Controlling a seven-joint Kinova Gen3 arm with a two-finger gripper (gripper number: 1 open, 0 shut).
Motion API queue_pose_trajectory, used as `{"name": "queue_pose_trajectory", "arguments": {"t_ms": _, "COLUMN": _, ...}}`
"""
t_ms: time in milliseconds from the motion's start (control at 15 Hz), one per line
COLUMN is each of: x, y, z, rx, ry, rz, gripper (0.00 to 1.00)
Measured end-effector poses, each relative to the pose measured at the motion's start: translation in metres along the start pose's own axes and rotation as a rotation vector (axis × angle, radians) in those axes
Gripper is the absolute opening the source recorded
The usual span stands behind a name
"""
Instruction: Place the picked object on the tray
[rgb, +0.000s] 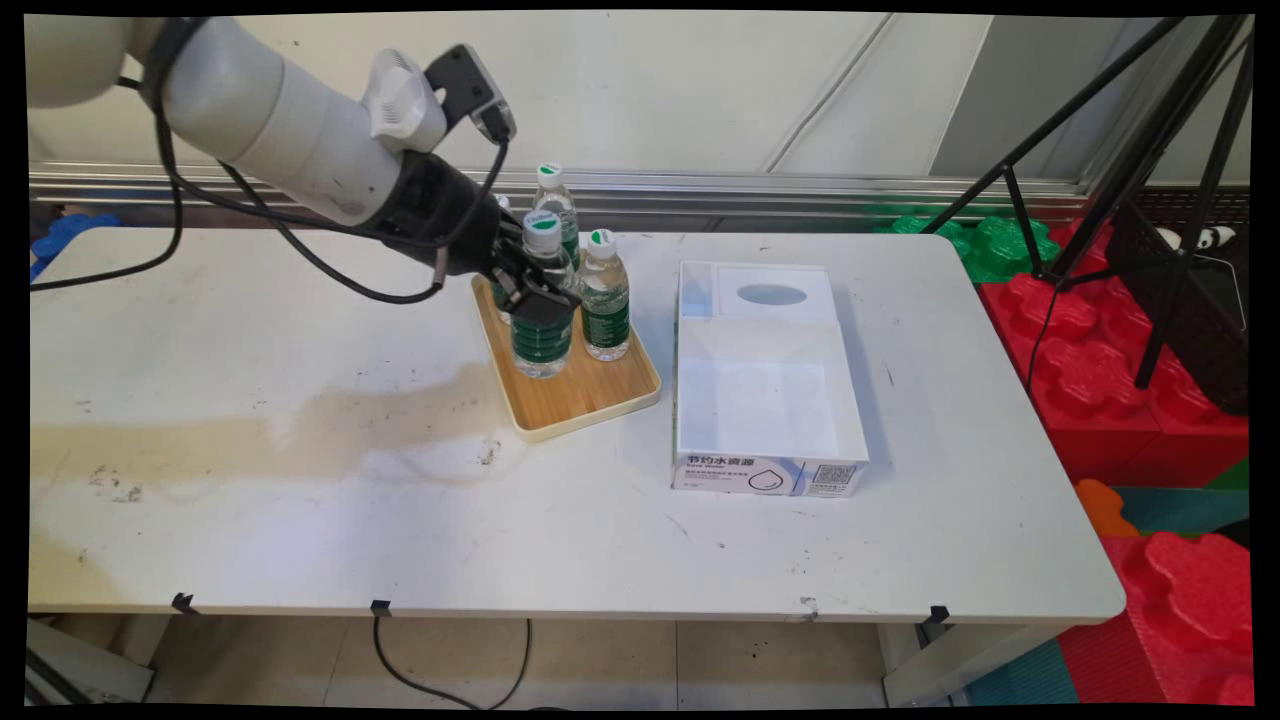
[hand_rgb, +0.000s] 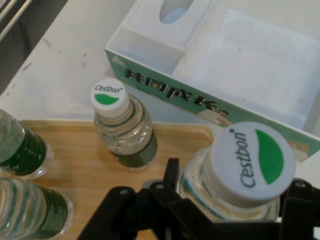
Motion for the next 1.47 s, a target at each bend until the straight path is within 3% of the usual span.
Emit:
{"name": "queue_pose_trajectory", "arguments": {"t_ms": 667, "x": -0.003, "y": -0.017, "z": 0.061, "rx": -0.005, "ry": -0.015, "rz": -0.007, "gripper": 0.00}}
{"name": "queue_pose_trajectory", "arguments": {"t_ms": 1467, "x": -0.033, "y": -0.027, "z": 0.106, "rx": -0.065, "ry": -0.022, "rz": 0.008, "gripper": 0.00}}
